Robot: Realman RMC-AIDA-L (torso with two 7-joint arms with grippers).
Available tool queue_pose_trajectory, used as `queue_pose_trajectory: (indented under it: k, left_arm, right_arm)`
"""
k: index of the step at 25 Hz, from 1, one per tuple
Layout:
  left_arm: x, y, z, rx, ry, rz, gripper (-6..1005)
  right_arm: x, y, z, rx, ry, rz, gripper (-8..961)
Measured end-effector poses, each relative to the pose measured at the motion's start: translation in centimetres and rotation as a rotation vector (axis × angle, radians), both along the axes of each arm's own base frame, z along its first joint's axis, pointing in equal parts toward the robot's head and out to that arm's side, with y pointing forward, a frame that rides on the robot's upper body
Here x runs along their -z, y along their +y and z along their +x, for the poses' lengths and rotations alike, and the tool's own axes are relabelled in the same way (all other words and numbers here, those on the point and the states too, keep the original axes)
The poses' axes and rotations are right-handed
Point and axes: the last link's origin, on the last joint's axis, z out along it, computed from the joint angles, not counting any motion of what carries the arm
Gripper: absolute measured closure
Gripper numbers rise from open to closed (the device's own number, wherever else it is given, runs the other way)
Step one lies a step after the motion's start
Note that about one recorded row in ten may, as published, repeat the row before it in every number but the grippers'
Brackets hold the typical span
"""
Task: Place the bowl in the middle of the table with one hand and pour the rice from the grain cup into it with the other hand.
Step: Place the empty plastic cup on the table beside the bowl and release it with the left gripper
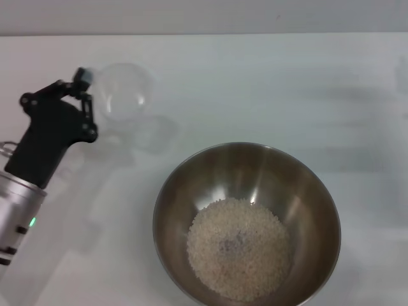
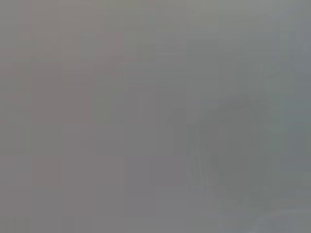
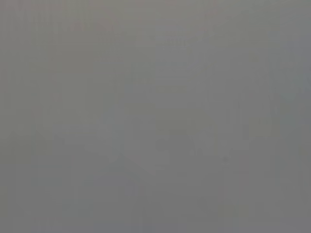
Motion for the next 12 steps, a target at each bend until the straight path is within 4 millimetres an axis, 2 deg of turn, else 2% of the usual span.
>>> queue_pose_trajectory:
  k: [4, 12]
  left_arm:
    - [0.0, 0.2, -1.7, -0.140, -0.114, -0.046, 931]
    - [0.7, -0.1, -3.2, -0.248, -0.193, -0.117, 928]
  right_arm:
    - [0.3, -0.1, -0.3, -0.012, 0.008, 0.001, 453]
    - [0.5, 0.0, -0.7, -0.023, 0.017, 0.001, 453]
